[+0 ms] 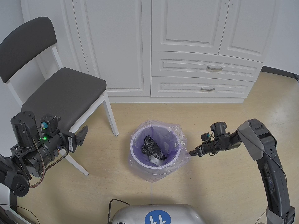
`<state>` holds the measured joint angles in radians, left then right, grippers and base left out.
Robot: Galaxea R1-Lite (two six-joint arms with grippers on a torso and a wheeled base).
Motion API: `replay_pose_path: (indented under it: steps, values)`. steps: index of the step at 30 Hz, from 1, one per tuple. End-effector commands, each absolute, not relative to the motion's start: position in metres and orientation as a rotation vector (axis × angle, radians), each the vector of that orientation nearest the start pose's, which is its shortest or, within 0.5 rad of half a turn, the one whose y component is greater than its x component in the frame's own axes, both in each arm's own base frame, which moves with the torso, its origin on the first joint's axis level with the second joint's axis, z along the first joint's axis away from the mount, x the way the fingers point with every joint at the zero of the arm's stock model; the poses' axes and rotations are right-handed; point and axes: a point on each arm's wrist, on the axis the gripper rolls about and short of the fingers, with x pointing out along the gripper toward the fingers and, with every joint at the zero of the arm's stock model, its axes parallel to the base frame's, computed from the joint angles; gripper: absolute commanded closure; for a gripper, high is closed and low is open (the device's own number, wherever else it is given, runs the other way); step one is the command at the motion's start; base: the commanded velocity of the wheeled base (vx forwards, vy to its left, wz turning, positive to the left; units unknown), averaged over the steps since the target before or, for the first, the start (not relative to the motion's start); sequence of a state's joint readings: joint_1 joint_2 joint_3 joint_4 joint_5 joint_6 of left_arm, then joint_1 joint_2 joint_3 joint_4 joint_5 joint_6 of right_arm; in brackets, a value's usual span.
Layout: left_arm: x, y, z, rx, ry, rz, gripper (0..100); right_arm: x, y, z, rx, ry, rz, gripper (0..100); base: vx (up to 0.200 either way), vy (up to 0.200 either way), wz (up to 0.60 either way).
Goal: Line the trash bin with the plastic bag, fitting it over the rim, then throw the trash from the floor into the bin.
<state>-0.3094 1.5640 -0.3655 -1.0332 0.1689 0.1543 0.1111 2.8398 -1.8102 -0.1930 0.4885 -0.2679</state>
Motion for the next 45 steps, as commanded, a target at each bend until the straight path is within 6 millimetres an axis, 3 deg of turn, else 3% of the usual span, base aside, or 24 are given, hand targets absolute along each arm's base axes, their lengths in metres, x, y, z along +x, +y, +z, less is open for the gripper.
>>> replay_pose_path:
  steps: [1, 5, 9, 12, 13, 16, 17, 18, 21, 24, 25, 28, 30, 31, 33, 34, 41, 45]
  values:
    - [0.219, -0.069, 0.144, 0.193, 0.152, -0.170, 0, 0.441, 0.023, -0.010, -0.050, 0.743, 0.586, 0, 0.000, 0.000, 0.00]
    - [0.223, -0.069, 0.138, 0.186, 0.177, -0.168, 0, 0.408, 0.019, 0.006, -0.016, 0.693, 0.529, 0, 0.000, 0.000, 0.00]
    - [0.232, -0.072, 0.139, 0.182, 0.157, -0.174, 0, 0.399, 0.008, 0.013, -0.026, 0.648, 0.401, 0, 0.000, 0.000, 0.00]
    - [0.243, -0.075, 0.150, 0.157, 0.078, -0.170, 0, 0.390, 0.000, 0.043, -0.010, 0.584, 0.326, 0, 0.000, 0.000, 0.00]
    - [0.243, -0.075, 0.150, 0.157, 0.078, -0.170, 0, 0.390, 0.000, 0.043, -0.010, 0.584, 0.326, 0, 0.000, 0.000, 0.00]
    - [0.257, -0.078, 0.152, 0.109, 0.025, -0.156, 0, 0.384, 0.004, 0.090, 0.076, 0.476, 0.250, 0, 0.000, 0.000, 0.00]
    - [0.257, -0.078, 0.152, 0.106, 0.022, -0.156, 0, 0.384, 0.004, 0.092, 0.080, 0.469, 0.246, 0, 0.000, 0.000, 0.00]
    - [0.259, -0.077, 0.159, 0.055, -0.041, -0.154, 0, 0.382, 0.007, 0.118, 0.121, 0.388, 0.209, 0, 0.000, 0.000, 0.00]
    - [0.263, -0.073, 0.177, 0.012, -0.132, -0.137, 0, 0.378, 0.010, 0.157, 0.175, 0.234, 0.178, 0, 0.000, 0.000, 0.00]
    - [0.261, -0.069, 0.189, 0.000, -0.183, -0.127, 0, 0.371, 0.010, 0.178, 0.196, 0.141, 0.155, 0, 0.000, 0.000, 0.00]
    - [0.256, -0.067, 0.198, -0.007, -0.211, -0.123, 0, 0.359, 0.009, 0.191, 0.205, 0.078, 0.129, 0, 0.000, 0.000, 0.00]
    - [0.247, -0.061, 0.211, -0.015, -0.261, -0.110, 0, 0.340, 0.008, 0.202, 0.210, -0.019, 0.115, 0, 0.000, 0.000, 0.00]
    - [0.247, -0.061, 0.211, -0.015, -0.261, -0.110, 0, 0.340, 0.008, 0.202, 0.210, -0.019, 0.115, 0, 0.000, 0.000, 0.00]
    - [0.242, -0.059, 0.226, -0.024, -0.314, -0.111, 0, 0.331, 0.007, 0.212, 0.205, -0.105, 0.121, 0, 0.000, 0.000, 0.00]
    - [0.240, -0.058, 0.232, -0.028, -0.334, -0.113, 0, 0.326, 0.008, 0.224, 0.199, -0.149, 0.125, 0, 0.000, 0.000, 0.00]
    - [0.239, -0.056, 0.239, -0.029, -0.347, -0.106, 0, 0.313, 0.008, 0.241, 0.191, -0.191, 0.139, 0, 0.000, 0.000, 0.00]
    - [0.216, -0.050, 0.276, -0.030, -0.363, -0.107, 0, 0.269, 0.010, 0.273, 0.181, -0.140, 0.212, 0, 0.000, 0.000, 0.00]
    - [0.189, -0.044, 0.295, -0.002, -0.294, -0.106, 0, 0.239, 0.006, 0.291, 0.135, -0.063, 0.212, 0, 0.000, 0.000, 0.00]
